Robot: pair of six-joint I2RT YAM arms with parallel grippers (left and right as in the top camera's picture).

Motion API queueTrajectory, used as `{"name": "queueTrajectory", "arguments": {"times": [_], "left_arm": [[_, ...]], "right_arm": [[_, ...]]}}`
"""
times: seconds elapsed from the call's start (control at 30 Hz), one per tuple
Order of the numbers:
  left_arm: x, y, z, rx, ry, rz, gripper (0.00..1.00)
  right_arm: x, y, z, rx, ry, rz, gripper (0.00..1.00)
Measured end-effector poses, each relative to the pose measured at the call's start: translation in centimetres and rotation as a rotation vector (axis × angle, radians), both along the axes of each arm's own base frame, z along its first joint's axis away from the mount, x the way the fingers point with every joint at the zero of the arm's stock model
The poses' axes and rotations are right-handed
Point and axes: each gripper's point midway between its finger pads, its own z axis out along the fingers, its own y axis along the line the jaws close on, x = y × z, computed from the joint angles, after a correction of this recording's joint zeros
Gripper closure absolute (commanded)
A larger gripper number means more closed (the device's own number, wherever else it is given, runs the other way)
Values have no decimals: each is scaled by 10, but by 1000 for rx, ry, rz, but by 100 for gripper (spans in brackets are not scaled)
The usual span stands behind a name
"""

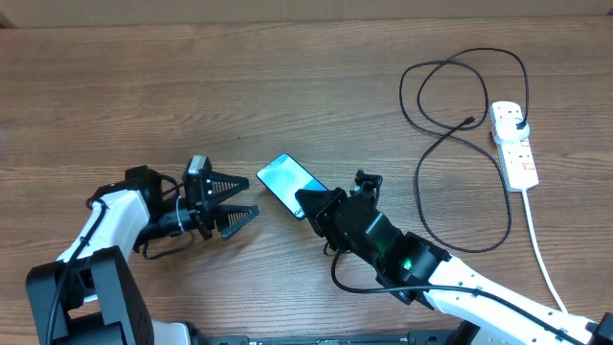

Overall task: Plug charger to phone and switch on socket
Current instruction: 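Close the left gripper on the phone's upper end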

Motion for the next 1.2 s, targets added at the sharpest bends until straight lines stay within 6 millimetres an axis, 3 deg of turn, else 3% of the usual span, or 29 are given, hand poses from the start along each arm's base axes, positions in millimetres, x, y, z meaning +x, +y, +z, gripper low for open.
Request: {"name": "queueTrajectory", "arguments": {"times": [0.27, 0.5, 0.87, 1.0, 1.2], "left_arm": [[6, -20, -3, 12, -55, -88, 0], [18, -25, -12, 59, -12, -106, 0], [26, -35, -14, 58, 150, -122, 12], [26, -37, -15, 55, 217, -122, 26], [26, -37, -16, 53, 275, -115, 25]], "right_arm": [[2, 10, 9, 56, -21, 23, 96], [-5, 18, 12, 104, 18, 61, 96], [-11, 23, 12, 142, 64, 82, 96], [-10, 22, 12, 143, 65, 74, 96], [-3, 14, 8, 114, 54, 14, 96]]}}
